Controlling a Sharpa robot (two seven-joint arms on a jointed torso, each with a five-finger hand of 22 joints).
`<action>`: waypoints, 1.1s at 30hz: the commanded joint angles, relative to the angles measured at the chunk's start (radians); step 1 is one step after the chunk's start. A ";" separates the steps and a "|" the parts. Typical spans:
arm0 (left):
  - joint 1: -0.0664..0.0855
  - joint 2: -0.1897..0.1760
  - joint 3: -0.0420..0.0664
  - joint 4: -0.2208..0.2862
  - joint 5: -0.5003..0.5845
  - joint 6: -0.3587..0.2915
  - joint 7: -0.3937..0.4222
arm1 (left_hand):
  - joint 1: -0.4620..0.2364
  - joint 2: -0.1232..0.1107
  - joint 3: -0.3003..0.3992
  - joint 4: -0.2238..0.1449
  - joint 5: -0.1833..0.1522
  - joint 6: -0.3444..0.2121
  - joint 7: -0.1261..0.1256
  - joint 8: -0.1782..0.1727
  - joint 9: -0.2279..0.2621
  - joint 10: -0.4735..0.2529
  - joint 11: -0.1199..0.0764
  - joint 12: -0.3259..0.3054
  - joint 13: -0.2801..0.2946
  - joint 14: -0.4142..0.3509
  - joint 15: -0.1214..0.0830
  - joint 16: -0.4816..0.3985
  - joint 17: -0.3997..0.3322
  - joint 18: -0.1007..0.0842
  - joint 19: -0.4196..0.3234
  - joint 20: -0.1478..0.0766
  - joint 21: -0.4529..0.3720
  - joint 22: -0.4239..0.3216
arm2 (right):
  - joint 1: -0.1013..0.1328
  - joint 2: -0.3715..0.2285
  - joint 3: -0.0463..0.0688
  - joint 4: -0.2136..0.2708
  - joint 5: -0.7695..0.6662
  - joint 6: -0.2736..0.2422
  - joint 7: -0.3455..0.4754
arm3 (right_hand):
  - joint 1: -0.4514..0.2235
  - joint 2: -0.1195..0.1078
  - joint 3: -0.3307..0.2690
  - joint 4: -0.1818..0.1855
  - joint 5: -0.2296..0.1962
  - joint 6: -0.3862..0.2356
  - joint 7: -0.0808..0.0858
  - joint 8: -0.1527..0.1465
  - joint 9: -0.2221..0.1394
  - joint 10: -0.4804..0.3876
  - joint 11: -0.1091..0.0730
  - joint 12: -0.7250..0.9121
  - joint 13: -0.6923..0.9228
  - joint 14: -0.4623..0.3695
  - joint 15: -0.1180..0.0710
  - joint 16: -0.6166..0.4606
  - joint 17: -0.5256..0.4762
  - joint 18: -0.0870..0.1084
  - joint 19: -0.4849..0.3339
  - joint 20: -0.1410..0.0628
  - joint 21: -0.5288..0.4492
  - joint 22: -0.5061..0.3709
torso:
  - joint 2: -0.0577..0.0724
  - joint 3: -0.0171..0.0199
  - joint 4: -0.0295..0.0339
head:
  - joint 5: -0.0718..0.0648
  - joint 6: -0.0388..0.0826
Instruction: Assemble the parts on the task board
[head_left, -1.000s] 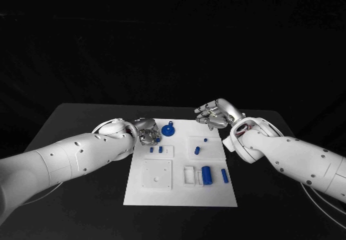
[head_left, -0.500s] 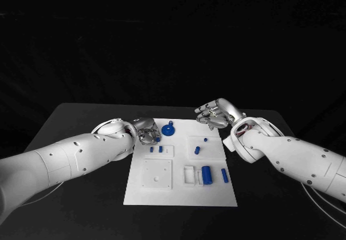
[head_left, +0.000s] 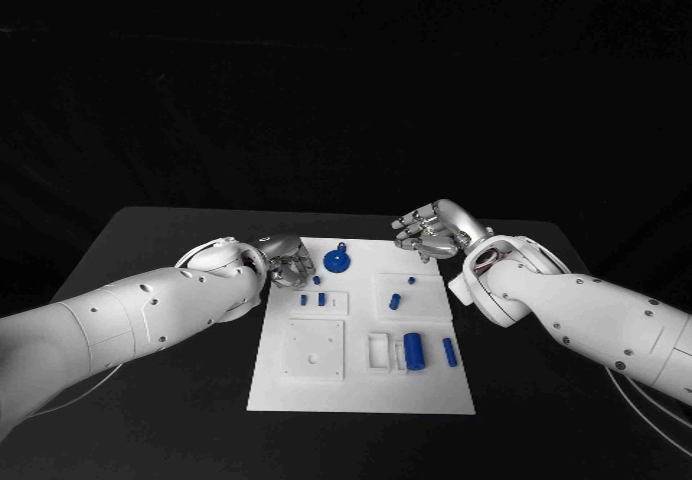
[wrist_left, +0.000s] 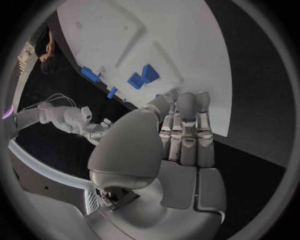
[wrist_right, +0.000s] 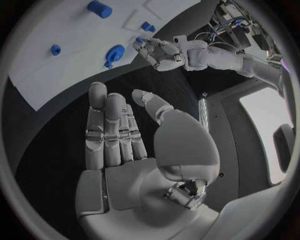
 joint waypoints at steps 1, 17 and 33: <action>-0.001 -0.014 0.000 -0.001 0.004 -0.030 -0.011 | 0.009 -0.012 0.000 -0.015 -0.007 -0.009 0.002 0.003 -0.001 -0.018 0.005 -0.006 0.000 -0.004 0.010 -0.005 -0.002 0.023 -0.004 0.010 0.011 0.025 | 0.000 0.001 0.000 -0.009 -0.079 0.088 -0.051 | 0.016 0.005 -0.004 -0.012 -0.038 -0.002 0.003 -0.001 0.000 -0.009 -0.001 -0.006 -0.002 -0.001 0.003 0.007 0.000 0.039 0.038 0.008 -0.003 0.001 | 0.000 -0.0009 0.0010 | -0.004 0.000; 0.038 -0.117 0.030 0.057 0.675 -0.149 0.175 | -0.012 0.049 -0.129 0.009 0.004 0.123 0.034 0.006 0.004 0.174 -0.052 -0.001 0.003 -0.097 -0.004 -0.286 -0.121 -0.047 -0.115 -0.003 -0.134 -0.063 | 0.006 0.022 0.000 -0.080 -0.443 0.306 -0.185 | 0.034 0.018 -0.026 -0.017 -0.160 0.033 -0.009 -0.001 0.000 -0.004 -0.006 -0.008 -0.002 0.024 0.000 0.030 0.010 0.037 0.043 0.005 0.043 0.002 | -0.002 -0.0007 0.0021 | -0.028 0.008; 0.079 -0.234 0.032 0.216 1.027 -0.116 0.259 | -0.037 0.050 -0.116 0.002 0.009 0.076 0.052 0.006 0.002 0.080 -0.008 -0.003 0.000 0.031 0.053 -0.928 -0.232 -0.045 -0.138 0.057 -0.366 -0.222 | 0.011 0.047 -0.005 -0.115 -0.550 0.380 -0.228 | 0.037 -0.003 -0.035 0.012 -0.194 0.029 -0.011 -0.001 0.000 -0.026 -0.001 -0.008 -0.002 0.022 0.005 0.028 0.006 0.032 0.041 0.009 0.051 -0.024 | 0.000 -0.0014 0.0037 | -0.027 0.012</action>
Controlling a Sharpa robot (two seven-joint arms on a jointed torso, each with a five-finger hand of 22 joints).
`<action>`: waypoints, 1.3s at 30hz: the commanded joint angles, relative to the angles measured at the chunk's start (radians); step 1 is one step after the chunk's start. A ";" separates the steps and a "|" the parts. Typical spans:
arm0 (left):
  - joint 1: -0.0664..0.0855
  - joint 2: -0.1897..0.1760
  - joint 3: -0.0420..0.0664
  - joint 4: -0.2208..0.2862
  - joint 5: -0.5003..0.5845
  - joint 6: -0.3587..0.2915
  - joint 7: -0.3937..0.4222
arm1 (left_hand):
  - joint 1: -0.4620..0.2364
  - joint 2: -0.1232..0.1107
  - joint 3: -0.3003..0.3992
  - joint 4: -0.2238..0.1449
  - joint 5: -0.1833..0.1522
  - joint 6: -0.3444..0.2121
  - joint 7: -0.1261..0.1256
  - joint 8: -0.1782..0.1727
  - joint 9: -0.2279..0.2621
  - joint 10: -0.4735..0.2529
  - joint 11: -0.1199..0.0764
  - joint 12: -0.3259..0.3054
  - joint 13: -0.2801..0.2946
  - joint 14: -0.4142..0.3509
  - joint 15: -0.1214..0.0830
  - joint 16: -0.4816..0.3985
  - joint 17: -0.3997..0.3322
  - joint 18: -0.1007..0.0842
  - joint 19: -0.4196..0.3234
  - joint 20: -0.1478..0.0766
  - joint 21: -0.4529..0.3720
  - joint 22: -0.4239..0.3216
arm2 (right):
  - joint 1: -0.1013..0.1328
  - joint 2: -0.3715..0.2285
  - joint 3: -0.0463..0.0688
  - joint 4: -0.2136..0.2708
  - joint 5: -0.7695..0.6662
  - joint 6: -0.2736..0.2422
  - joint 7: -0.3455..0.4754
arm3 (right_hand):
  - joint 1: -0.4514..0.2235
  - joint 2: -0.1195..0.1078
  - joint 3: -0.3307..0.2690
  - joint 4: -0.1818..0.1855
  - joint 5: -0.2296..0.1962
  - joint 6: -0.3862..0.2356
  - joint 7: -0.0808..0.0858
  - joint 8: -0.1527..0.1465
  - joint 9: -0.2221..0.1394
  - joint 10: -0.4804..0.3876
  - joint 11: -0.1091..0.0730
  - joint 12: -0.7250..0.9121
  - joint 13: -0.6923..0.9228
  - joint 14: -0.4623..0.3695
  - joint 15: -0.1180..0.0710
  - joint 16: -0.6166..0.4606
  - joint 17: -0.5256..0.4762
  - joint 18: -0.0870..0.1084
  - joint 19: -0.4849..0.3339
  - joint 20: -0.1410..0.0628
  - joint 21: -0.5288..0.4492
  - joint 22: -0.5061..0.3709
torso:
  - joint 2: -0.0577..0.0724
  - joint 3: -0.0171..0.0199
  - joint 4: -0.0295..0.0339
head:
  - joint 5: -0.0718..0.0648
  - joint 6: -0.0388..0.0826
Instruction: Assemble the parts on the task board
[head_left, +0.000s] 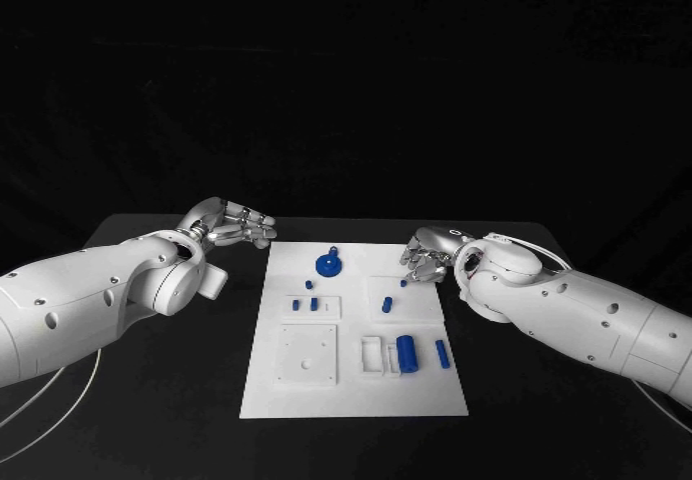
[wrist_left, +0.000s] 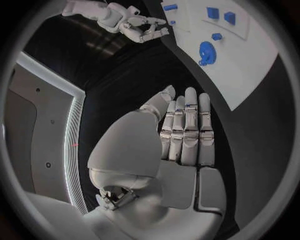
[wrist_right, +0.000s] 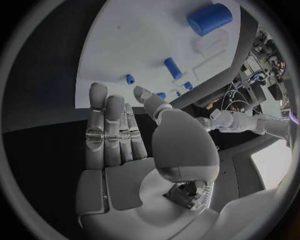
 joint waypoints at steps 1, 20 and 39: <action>0.006 -0.006 0.001 0.021 0.103 -0.002 0.049 | -0.003 0.001 -0.011 -0.004 0.003 -0.008 0.000 -0.001 -0.001 -0.008 0.000 -0.003 -0.001 0.029 0.000 -0.059 0.016 -0.011 0.015 0.000 -0.027 0.008 | 0.000 0.007 -0.003 -0.007 -0.056 0.055 -0.023 | 0.004 -0.008 -0.001 0.014 -0.006 0.002 -0.004 -0.001 0.000 -0.002 -0.007 -0.004 -0.001 0.001 0.003 0.006 -0.002 0.022 0.039 0.007 0.006 -0.007 | 0.001 0.0004 0.0003 | 0.005 0.000; 0.010 -0.017 0.001 0.055 0.122 -0.002 0.061 | -0.006 0.003 -0.013 -0.006 0.005 -0.007 0.000 -0.001 -0.001 -0.008 -0.001 -0.003 -0.001 0.030 0.002 -0.076 0.028 -0.011 0.018 0.002 -0.041 0.014 | 0.000 0.036 -0.047 -0.034 -0.057 0.093 -0.011 | 0.002 0.010 0.090 0.011 -0.042 0.047 -0.012 0.000 0.000 0.031 -0.018 -0.004 -0.001 -0.003 -0.004 0.009 -0.001 0.015 0.036 0.000 0.020 -0.016 | 0.002 0.0019 -0.0028 | 0.010 -0.007; 0.011 -0.020 0.001 0.060 0.122 0.003 0.053 | -0.005 0.004 -0.013 -0.008 0.004 -0.008 0.000 -0.001 -0.001 -0.008 0.000 -0.003 -0.001 0.031 0.001 -0.078 0.031 -0.010 0.019 0.002 -0.041 0.013 | 0.000 0.054 -0.076 -0.035 -0.065 0.070 -0.018 | -0.004 0.017 0.154 0.035 -0.125 0.085 -0.022 -0.001 0.000 0.048 -0.026 -0.004 -0.001 0.001 -0.011 0.009 0.002 0.007 0.036 -0.007 0.026 -0.010 | 0.003 0.0014 -0.0027 | 0.013 -0.011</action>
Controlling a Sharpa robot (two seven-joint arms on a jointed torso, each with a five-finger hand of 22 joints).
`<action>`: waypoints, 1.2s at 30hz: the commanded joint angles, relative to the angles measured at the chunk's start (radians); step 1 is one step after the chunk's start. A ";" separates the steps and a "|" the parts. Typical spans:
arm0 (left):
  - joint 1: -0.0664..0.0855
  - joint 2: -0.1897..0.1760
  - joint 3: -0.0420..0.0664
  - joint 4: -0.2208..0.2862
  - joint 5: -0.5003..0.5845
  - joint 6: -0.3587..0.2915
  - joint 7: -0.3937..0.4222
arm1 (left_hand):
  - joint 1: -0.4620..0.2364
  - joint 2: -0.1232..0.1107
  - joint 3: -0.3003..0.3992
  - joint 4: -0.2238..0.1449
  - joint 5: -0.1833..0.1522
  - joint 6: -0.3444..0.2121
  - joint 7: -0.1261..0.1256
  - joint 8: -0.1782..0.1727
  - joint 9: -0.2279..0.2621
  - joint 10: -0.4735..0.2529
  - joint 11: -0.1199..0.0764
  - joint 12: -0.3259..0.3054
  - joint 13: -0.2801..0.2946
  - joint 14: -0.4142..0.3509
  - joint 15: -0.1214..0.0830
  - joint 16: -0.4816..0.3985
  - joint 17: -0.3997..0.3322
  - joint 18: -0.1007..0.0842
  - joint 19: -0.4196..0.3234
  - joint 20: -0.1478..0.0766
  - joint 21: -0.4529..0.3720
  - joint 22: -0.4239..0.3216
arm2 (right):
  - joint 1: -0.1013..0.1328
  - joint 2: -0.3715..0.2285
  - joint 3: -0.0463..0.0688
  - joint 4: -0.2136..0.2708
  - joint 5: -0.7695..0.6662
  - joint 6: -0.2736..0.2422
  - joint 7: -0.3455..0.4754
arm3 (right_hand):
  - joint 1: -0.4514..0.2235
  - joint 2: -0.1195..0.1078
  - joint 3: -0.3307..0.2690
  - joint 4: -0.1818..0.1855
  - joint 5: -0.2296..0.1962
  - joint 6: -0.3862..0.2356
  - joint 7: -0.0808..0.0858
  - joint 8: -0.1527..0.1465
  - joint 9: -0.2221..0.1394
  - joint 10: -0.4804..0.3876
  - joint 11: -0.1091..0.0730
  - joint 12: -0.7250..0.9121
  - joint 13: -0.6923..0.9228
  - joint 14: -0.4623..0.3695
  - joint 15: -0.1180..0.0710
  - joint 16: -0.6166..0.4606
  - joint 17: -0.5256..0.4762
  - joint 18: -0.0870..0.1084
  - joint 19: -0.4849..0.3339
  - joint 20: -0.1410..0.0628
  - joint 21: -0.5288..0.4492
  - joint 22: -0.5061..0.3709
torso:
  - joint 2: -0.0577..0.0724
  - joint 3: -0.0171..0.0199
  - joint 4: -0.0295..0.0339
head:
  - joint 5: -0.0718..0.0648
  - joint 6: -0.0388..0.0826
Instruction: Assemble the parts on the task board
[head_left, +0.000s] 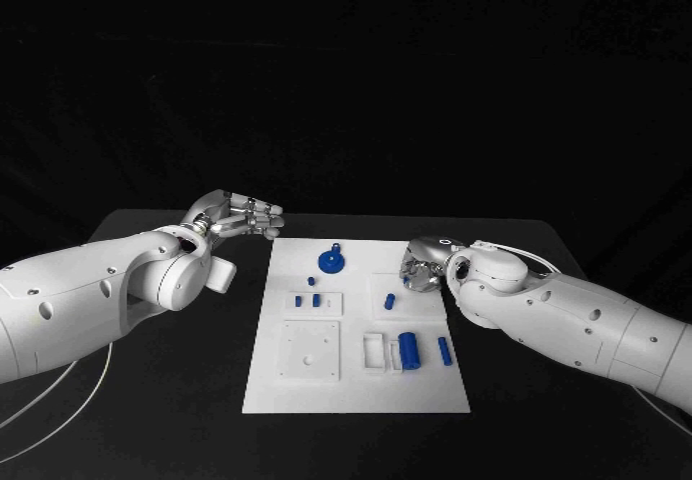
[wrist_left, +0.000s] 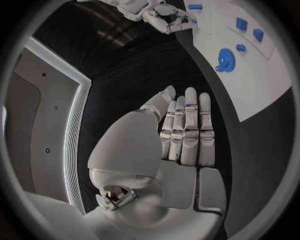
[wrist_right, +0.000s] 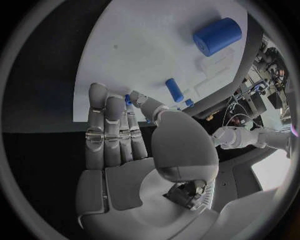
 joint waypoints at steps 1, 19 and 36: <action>0.003 0.000 0.001 0.004 0.009 0.004 0.008 | -0.005 0.004 -0.007 -0.002 0.005 -0.009 0.000 -0.001 -0.001 -0.007 -0.002 -0.003 -0.001 0.006 0.002 -0.006 0.001 -0.010 0.005 -0.002 -0.006 0.001 | -0.012 0.009 -0.013 0.000 -0.006 0.032 0.001 | -0.003 -0.001 -0.005 0.005 0.007 0.005 -0.002 0.002 0.000 0.007 -0.003 -0.007 -0.002 0.002 -0.003 0.006 0.001 0.007 0.035 -0.009 0.003 0.000 | 0.000 0.0004 0.0005 | 0.002 -0.002; 0.006 -0.004 0.001 0.004 0.009 0.013 0.000 | -0.004 0.006 -0.007 -0.004 0.004 -0.009 0.000 -0.001 -0.001 -0.009 -0.001 -0.003 -0.001 0.006 0.003 -0.008 0.003 -0.009 0.005 -0.002 -0.005 0.002 | -0.012 0.014 -0.021 0.005 -0.041 -0.017 -0.028 | 0.027 0.025 0.071 -0.031 -0.014 0.090 -0.020 0.004 0.004 0.100 -0.030 -0.006 0.001 0.014 -0.023 0.005 0.003 -0.007 0.033 -0.028 0.055 0.039 | -0.001 0.0008 -0.0005 | 0.000 -0.006; 0.006 -0.003 0.001 -0.004 0.009 0.012 0.001 | -0.003 0.007 -0.009 -0.005 0.005 -0.010 0.000 -0.001 -0.001 -0.009 -0.001 -0.003 -0.001 0.007 0.002 -0.008 0.004 -0.009 0.007 -0.002 -0.005 0.004 | -0.014 0.011 -0.021 0.021 -0.060 -0.141 -0.038 | 0.010 0.009 0.105 -0.041 0.003 0.119 -0.029 0.004 0.005 0.130 -0.039 -0.006 0.001 0.039 -0.032 -0.010 0.008 -0.022 0.039 -0.038 0.202 0.127 | -0.003 0.0007 -0.0012 | 0.003 -0.005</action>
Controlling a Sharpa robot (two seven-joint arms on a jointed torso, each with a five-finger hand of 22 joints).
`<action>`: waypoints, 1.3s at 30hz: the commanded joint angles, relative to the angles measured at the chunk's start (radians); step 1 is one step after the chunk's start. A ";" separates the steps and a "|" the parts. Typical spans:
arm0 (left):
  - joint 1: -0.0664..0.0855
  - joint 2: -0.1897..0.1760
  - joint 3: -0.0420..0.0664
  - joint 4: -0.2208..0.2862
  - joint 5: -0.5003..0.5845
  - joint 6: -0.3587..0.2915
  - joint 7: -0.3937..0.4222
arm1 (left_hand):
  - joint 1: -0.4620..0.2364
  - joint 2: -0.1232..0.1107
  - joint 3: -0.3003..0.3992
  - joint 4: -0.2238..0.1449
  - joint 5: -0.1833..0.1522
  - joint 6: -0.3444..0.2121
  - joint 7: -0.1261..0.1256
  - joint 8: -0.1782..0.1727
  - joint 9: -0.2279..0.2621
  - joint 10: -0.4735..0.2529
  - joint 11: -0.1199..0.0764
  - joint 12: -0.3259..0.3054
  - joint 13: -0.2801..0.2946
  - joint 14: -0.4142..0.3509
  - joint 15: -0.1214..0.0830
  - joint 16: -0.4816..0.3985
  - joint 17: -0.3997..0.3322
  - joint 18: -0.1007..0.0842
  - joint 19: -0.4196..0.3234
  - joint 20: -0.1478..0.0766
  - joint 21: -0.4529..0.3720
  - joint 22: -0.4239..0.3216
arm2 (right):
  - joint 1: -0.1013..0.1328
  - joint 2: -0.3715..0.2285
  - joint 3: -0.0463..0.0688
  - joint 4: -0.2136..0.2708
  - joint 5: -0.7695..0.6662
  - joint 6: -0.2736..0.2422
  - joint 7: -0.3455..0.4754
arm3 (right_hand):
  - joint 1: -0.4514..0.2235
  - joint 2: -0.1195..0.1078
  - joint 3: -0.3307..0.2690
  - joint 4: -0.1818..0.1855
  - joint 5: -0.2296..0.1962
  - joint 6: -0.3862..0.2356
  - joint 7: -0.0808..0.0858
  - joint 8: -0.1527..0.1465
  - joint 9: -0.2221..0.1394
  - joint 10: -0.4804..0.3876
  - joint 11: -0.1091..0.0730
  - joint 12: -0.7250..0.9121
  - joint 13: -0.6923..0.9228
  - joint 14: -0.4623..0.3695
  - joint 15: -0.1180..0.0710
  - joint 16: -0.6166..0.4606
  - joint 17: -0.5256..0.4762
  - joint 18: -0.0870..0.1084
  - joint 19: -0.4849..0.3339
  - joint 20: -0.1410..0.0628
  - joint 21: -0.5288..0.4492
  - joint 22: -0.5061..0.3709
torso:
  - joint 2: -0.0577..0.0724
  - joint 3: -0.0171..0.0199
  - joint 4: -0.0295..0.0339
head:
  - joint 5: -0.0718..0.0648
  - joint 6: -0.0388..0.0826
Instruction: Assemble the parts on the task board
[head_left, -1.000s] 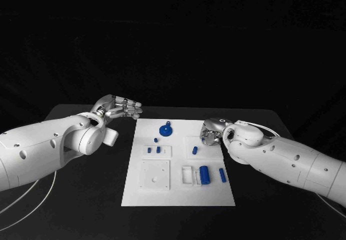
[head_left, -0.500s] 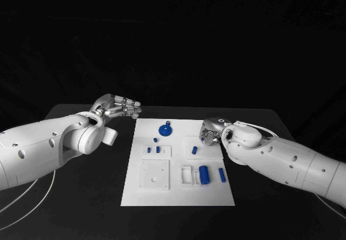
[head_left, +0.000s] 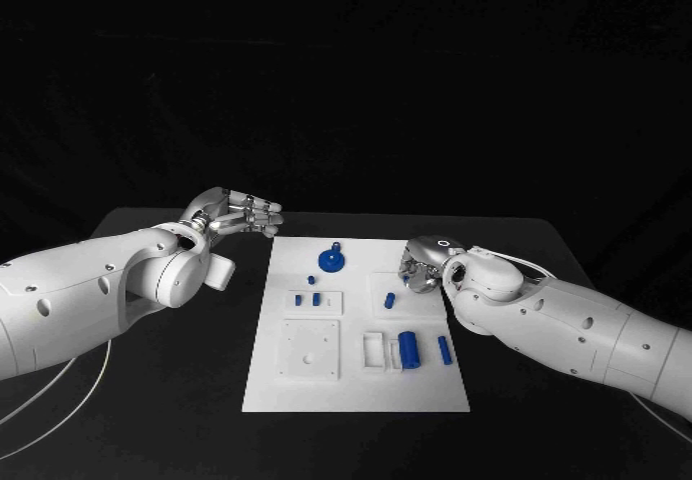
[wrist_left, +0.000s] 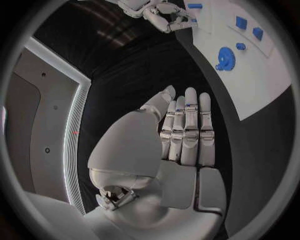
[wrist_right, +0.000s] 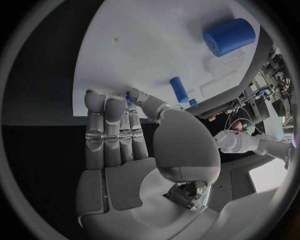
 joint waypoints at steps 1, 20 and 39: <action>0.003 0.002 0.001 -0.003 0.007 0.010 0.005 | -0.003 0.007 -0.006 -0.002 0.005 -0.010 0.000 -0.001 -0.002 -0.009 -0.001 -0.003 -0.001 0.007 0.002 -0.004 0.001 -0.008 0.007 -0.002 -0.005 0.001 | -0.002 -0.001 0.000 0.013 -0.002 -0.045 0.018 | -0.007 -0.007 0.007 0.000 0.004 0.008 0.001 0.004 0.003 0.008 0.001 0.004 0.001 0.004 -0.004 -0.007 0.002 0.011 0.040 -0.009 0.006 0.025 | -0.001 -0.0001 -0.0004 | 0.001 0.001; 0.003 0.010 0.001 -0.030 0.010 0.016 0.000 | -0.005 0.009 -0.007 -0.003 0.005 -0.012 0.000 -0.001 -0.002 -0.010 -0.001 -0.003 -0.001 0.006 0.003 -0.006 0.002 -0.007 0.007 -0.001 -0.006 0.000 | -0.002 -0.049 0.061 0.074 0.107 -0.028 0.059 | -0.008 -0.007 0.006 0.003 0.007 0.007 0.001 0.003 0.003 0.007 0.002 0.004 0.001 0.006 -0.004 -0.011 0.003 0.010 0.040 -0.009 0.013 0.031 | -0.001 0.0003 -0.0010 | 0.008 0.006; 0.003 0.038 -0.001 -0.042 0.041 -0.051 0.034 | -0.006 0.012 -0.008 0.000 0.005 -0.007 -0.001 -0.001 -0.001 -0.005 -0.002 -0.003 -0.001 0.002 0.005 -0.009 0.001 -0.007 0.006 0.000 -0.007 -0.008 | -0.017 -0.021 0.073 0.261 0.200 -0.073 0.136 | -0.006 0.001 -0.011 0.003 0.018 0.004 0.002 0.003 0.003 0.004 0.002 0.003 0.001 0.009 -0.004 -0.023 0.004 0.017 0.041 -0.008 -0.006 0.029 | -0.012 -0.0071 0.0034 | 0.111 0.013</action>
